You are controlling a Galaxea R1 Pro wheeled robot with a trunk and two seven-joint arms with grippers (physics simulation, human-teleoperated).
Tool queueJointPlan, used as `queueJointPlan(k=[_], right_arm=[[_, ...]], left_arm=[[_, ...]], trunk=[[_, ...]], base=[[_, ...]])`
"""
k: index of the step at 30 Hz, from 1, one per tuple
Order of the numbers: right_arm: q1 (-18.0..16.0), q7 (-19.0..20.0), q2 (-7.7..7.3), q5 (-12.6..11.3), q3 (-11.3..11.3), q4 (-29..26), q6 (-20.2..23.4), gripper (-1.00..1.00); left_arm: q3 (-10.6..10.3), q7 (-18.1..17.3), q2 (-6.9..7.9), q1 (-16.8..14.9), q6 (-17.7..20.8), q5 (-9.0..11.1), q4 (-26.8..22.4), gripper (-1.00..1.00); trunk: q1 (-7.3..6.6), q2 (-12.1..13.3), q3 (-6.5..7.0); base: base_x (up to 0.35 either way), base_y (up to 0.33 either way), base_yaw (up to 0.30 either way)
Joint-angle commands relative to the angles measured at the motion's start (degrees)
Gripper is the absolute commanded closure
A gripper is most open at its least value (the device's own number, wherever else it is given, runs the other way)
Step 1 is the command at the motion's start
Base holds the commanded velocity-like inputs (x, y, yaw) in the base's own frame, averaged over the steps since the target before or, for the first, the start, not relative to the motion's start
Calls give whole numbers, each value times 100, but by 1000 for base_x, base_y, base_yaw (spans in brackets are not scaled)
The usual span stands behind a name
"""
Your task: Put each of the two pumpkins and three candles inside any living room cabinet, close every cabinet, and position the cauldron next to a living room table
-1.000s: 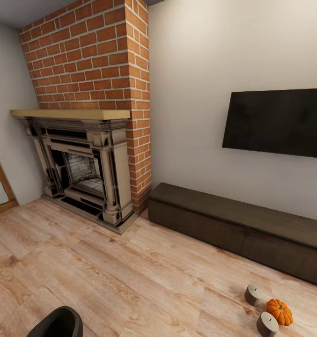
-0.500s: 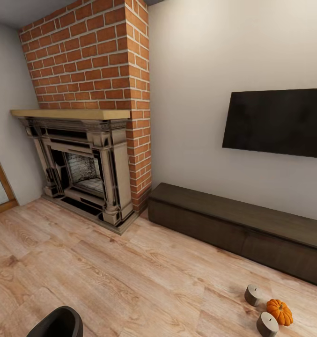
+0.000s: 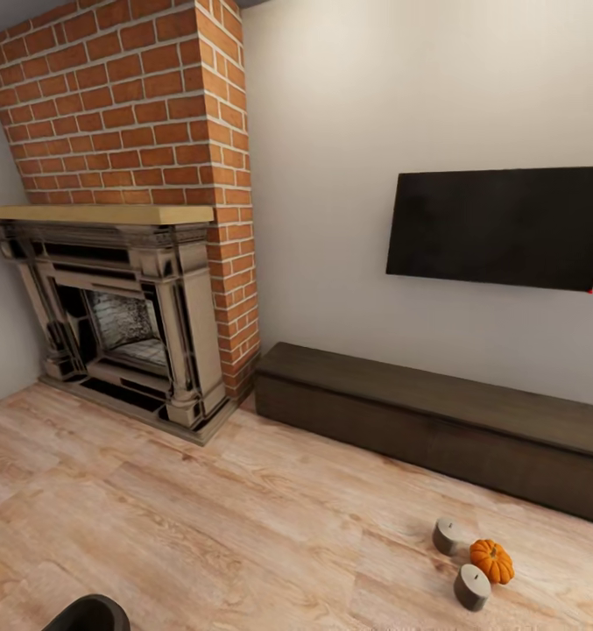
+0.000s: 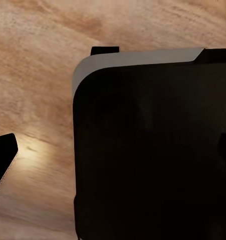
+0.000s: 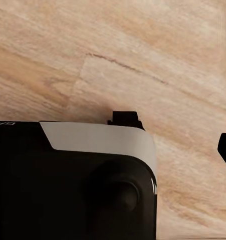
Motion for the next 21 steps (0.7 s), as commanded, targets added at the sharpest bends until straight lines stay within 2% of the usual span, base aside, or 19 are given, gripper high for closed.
queueJointPlan(k=[1, 12, 16, 21], right_arm=[[-1, 1, 0, 0, 0, 0, 0, -100], [-3, -1, -2, -7, 0, 0, 0, -100], [0, -5, -1, -2, 0, 0, 0, -100], [-1, -6, 1, 0, 0, 0, -2, -100]], left_arm=[[0, 0, 0, 0, 0, 0, 0, -100], [7, 0, 4, 0, 0, 3, -6, -100], [9, 0, 8, 2, 1, 7, -6, -100], [9, 0, 14, 0, 7, 5, -7, -100]], trunk=[[0, 0, 0], [0, 0, 0], [0, 0, 0], [0, 0, 0]], base=[[0, 0, -283], [0, 0, -274], [28, 0, -90], [241, 0, -13]])
